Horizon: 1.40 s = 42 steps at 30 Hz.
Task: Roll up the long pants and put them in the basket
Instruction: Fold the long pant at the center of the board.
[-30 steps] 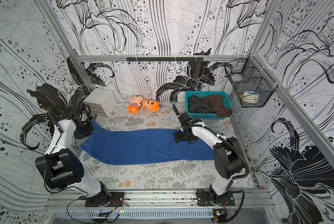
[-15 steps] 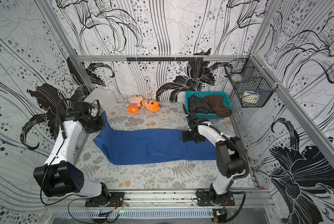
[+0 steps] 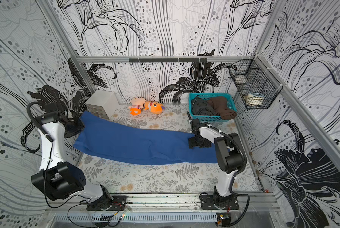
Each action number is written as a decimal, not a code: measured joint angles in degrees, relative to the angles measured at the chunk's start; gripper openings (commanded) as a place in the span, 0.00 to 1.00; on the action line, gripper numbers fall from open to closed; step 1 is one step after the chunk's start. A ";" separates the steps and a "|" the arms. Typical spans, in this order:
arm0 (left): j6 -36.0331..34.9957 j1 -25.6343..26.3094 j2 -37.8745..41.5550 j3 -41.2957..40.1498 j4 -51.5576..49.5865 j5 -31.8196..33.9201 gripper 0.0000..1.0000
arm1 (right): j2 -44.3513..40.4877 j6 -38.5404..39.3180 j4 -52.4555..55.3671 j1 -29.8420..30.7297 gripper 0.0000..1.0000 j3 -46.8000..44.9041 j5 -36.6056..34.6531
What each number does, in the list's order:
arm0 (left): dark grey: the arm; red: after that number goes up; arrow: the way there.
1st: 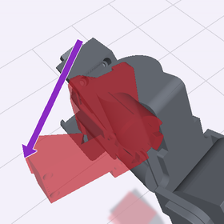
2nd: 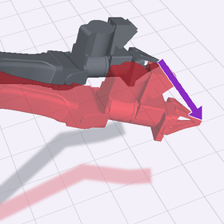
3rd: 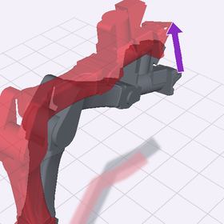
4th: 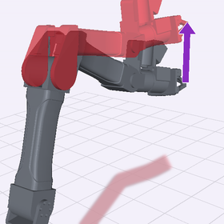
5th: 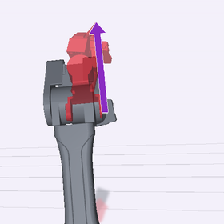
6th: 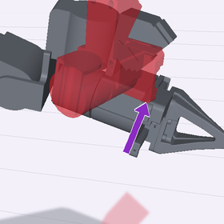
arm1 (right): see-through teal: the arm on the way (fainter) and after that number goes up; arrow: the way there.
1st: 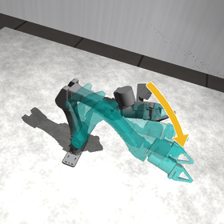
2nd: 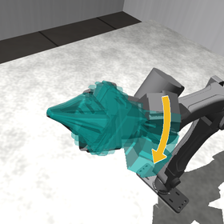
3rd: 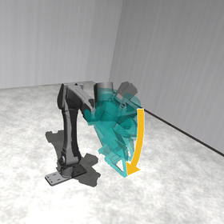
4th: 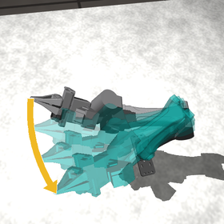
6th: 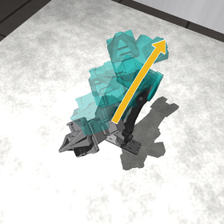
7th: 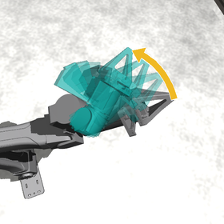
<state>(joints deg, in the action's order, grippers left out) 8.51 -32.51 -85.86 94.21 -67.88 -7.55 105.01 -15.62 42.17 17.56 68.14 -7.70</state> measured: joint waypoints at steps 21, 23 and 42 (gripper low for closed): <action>-0.46 -6.43 -7.63 9.51 -2.14 -1.51 0.00 | 11.93 -7.82 0.17 21.24 1.00 16.24 5.81; -0.42 -6.43 -7.67 10.29 -2.12 -3.17 0.00 | 11.93 -7.98 -0.07 21.66 1.00 16.46 7.54; 2.16 7.82 2.99 6.14 -1.44 -13.31 0.00 | -2.95 -4.46 2.36 8.85 0.99 11.82 9.44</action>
<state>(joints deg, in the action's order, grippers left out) 10.68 -24.69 -82.87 100.36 -69.32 -20.86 102.06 -20.08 44.53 26.41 79.96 1.74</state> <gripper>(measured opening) 0.090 0.995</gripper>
